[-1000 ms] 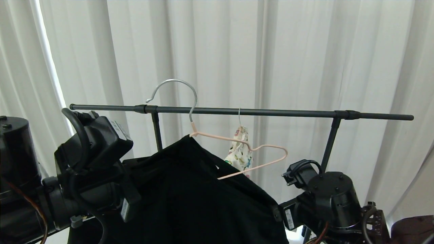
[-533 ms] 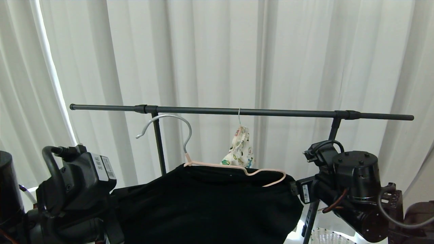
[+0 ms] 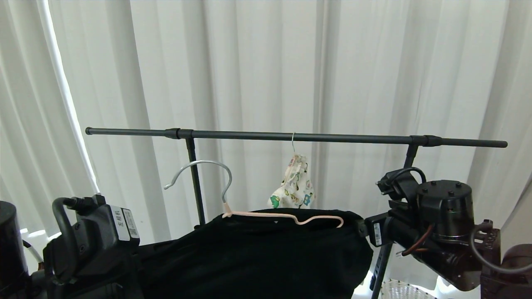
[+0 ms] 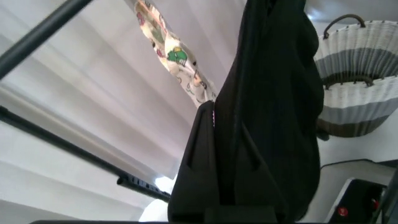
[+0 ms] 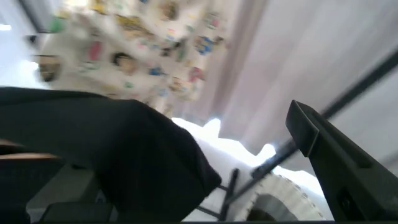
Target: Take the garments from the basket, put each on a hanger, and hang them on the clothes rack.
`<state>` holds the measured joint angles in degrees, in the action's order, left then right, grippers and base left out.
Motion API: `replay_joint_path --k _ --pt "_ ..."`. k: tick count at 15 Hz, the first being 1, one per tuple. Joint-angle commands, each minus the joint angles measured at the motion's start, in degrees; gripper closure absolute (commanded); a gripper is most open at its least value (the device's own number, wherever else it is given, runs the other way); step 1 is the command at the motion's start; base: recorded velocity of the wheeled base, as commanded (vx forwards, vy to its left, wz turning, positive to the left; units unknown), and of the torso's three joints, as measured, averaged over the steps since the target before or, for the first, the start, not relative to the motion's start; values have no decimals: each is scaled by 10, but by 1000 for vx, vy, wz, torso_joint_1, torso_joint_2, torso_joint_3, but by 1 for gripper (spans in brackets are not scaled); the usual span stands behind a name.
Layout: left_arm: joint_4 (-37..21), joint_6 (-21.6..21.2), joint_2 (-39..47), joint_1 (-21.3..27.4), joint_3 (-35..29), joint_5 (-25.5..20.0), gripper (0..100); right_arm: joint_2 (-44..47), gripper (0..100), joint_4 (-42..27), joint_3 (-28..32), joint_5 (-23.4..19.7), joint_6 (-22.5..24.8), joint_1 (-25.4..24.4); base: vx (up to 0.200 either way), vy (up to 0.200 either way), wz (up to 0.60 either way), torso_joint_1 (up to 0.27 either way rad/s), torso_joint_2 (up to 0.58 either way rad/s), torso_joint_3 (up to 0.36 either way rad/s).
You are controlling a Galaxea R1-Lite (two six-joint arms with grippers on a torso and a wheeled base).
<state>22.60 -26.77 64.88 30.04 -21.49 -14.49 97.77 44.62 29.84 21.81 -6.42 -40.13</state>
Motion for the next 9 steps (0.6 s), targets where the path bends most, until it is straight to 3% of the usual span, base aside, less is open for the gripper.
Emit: replay_joint_path --k 1,4,7,9 --pt "0 -1 7 -2 6 -2 100 -31 0 0 -4 -41 3 1 0 0 0 0 0 0" --pt "0 -11 29 -7 7 1 100 -36 0 -1 -1 -63 13 1 0 0 0 0 0 0" --pt "1 -83 62 -53 6 -1 100 -45 0 -1 -1 -81 14 1 0 0 0 0 0 0" --pt "0 -88 75 -62 2 3 100 -56 0 -1 0 -99 14 1 0 0 0 0 0 0"
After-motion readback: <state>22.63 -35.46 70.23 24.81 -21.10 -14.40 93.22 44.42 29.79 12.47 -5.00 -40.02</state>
